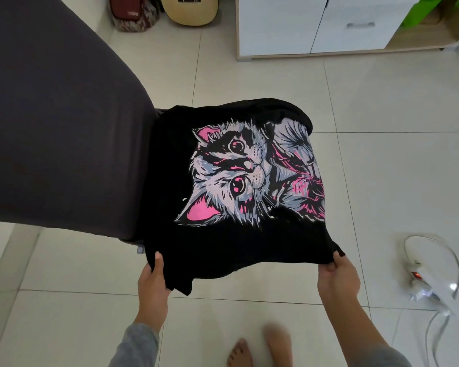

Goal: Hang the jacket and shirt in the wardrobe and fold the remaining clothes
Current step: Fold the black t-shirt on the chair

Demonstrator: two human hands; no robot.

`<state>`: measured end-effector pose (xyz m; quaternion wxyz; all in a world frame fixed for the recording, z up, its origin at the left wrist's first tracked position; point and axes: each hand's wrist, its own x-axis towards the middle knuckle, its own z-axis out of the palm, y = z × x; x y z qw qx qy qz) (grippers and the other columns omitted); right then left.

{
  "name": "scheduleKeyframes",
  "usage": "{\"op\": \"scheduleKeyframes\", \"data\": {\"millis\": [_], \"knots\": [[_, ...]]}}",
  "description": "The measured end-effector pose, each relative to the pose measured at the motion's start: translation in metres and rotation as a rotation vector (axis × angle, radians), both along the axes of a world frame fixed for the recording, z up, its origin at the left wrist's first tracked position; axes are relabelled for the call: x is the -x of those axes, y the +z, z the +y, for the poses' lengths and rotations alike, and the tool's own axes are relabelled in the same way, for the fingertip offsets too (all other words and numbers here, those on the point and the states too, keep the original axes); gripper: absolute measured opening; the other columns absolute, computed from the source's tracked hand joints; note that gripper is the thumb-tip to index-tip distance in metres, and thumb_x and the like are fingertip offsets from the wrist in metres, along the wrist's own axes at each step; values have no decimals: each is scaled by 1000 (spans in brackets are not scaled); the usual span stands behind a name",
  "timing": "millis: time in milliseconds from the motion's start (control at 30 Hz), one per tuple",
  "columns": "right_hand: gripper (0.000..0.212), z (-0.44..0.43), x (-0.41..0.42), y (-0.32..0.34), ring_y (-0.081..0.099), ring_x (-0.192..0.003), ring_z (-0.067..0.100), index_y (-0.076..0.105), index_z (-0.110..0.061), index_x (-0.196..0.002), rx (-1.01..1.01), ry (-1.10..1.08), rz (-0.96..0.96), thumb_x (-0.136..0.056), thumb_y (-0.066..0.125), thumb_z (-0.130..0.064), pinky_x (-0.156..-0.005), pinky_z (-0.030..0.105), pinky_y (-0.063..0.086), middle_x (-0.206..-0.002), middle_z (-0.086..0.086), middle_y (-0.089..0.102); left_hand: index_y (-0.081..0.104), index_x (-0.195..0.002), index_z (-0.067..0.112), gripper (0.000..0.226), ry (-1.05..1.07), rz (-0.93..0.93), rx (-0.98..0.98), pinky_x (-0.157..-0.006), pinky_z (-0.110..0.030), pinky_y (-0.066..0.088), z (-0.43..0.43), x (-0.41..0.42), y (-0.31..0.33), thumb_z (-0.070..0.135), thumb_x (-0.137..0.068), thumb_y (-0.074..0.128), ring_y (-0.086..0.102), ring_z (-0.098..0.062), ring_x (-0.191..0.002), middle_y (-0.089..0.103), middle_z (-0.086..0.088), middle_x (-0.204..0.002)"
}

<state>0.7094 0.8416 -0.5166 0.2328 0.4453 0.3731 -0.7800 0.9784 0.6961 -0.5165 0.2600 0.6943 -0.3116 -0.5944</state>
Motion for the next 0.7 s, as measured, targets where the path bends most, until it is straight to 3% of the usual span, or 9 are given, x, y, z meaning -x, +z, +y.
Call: {"op": "scheduleKeyframes", "data": {"millis": [100,200,267,300,367,433,533,633,700], "knots": [[25,8,0,1,62,-102,12,56,-3,-117,-10,141,39,-94,46,-6,-79,18,53,-116,9,62,61,-103,30,25,-53,-21,4,-101,-42,44,3,-7,-2,49,-91,50,60,-24,-110,66,-4,-115],[15,11,3,9,62,-93,14,57,-3,-102,90,144,30,-91,47,-1,-87,21,53,-98,5,61,61,-104,28,26,-4,-54,32,-97,-39,45,1,-10,2,48,-92,49,60,-25,-110,66,-5,-115],[12,10,4,9,64,-89,13,56,-4,-101,136,114,0,-91,50,-2,-79,22,55,-98,5,59,59,-110,24,29,23,-63,44,-96,-37,44,-1,-9,3,46,-93,49,60,-24,-110,65,-5,-115],[19,10,4,8,65,-92,14,55,-3,-108,168,120,-35,-88,56,-4,-72,23,57,-102,6,59,59,-112,23,30,36,-59,50,-96,-36,43,-2,-8,3,45,-94,49,60,-24,-110,65,-5,-115],[63,12,4,2,63,-95,12,50,-1,-121,270,167,-88,-65,79,-2,-67,24,58,-113,4,57,58,-117,21,34,61,-38,55,-100,-35,42,-2,-4,3,44,-94,49,59,-23,-110,64,-4,-116],[100,14,4,-8,55,-80,5,44,1,-124,406,157,-117,-35,89,8,-55,18,53,-115,-1,52,56,-122,19,38,74,-17,47,-102,-36,41,-1,0,2,43,-94,49,59,-23,-111,63,-4,-117],[107,10,3,-10,53,-63,3,53,-3,-118,395,251,-126,-18,89,12,-41,11,39,-107,4,64,56,-122,20,37,78,-11,39,-105,-39,40,1,1,1,43,-94,48,59,-24,-112,63,-5,-118],[88,16,4,-15,57,-66,9,61,-13,-91,272,314,-62,-9,91,-6,-52,17,42,-84,0,66,56,-121,20,37,74,-21,34,-102,-39,43,2,-1,1,44,-94,48,59,-26,-111,63,-6,-119],[79,20,6,-10,61,-86,14,61,-16,-88,178,323,-4,-14,89,-14,-73,24,45,-91,-1,67,57,-114,21,32,82,-43,29,-91,-33,44,0,-2,1,44,-94,48,59,-25,-109,64,-5,-116]]}}
